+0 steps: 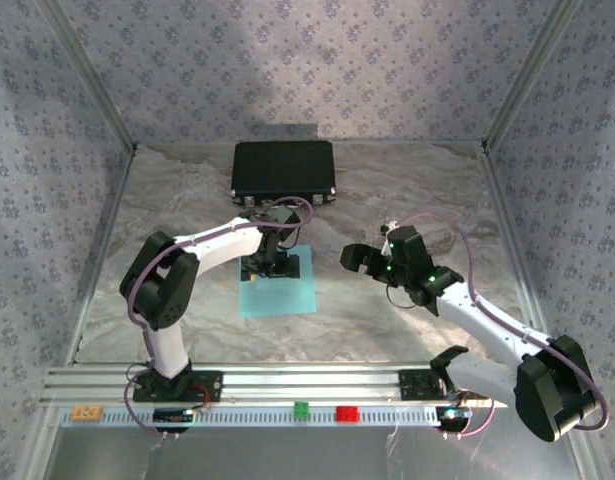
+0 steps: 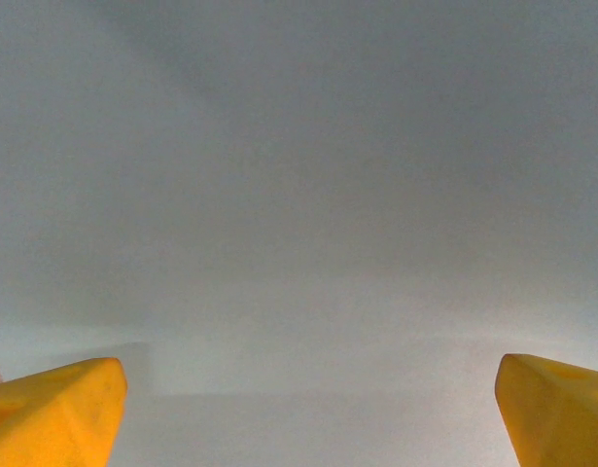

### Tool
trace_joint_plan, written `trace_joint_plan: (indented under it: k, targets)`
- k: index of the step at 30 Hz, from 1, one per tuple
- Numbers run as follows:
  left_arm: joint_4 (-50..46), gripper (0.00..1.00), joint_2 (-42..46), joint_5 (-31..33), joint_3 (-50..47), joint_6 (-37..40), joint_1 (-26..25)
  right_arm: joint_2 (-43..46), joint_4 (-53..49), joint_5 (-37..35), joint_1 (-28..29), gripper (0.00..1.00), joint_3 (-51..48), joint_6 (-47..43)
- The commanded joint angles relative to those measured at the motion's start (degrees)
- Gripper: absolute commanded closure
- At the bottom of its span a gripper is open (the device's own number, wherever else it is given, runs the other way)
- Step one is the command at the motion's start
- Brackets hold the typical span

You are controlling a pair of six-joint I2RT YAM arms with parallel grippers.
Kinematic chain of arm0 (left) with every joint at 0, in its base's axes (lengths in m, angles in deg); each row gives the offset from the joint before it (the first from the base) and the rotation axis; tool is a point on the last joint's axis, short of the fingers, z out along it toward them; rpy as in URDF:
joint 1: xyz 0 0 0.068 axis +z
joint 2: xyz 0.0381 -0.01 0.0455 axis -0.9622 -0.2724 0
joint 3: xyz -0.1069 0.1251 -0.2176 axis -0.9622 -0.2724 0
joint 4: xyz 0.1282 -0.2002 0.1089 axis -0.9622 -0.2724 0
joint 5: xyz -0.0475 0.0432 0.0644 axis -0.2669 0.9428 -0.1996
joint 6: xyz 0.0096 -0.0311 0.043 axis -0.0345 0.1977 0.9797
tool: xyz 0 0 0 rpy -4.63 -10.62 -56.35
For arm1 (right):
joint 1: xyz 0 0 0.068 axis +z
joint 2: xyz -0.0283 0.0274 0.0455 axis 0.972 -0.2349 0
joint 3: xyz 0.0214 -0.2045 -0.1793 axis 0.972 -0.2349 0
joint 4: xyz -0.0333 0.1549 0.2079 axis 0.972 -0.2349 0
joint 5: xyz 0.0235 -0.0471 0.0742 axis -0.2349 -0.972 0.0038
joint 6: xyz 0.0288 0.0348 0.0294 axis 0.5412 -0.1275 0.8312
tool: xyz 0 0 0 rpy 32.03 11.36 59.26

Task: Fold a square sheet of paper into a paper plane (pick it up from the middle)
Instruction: Move the square sheet of paper to the center of the table, then first fold the square sheet of paper in half at the center of the table.

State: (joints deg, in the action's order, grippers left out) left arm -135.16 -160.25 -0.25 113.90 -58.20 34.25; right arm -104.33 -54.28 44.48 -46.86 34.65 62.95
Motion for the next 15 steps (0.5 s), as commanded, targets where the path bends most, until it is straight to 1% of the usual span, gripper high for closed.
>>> trace_joint_plan:
  k: [1, 15]
  targets:
    - [-2.67, 0.03, -1.60, 0.01, 1.77, -2.34, -0.55, -0.50, -2.16, -1.39, 0.50, 0.01, 2.14, -0.86]
    - [-3.32, 0.01, -4.43, 0.98, 4.05, -3.29, -0.73, -0.57, -2.87, -2.35, 0.90, 0.01, 2.28, -0.73]
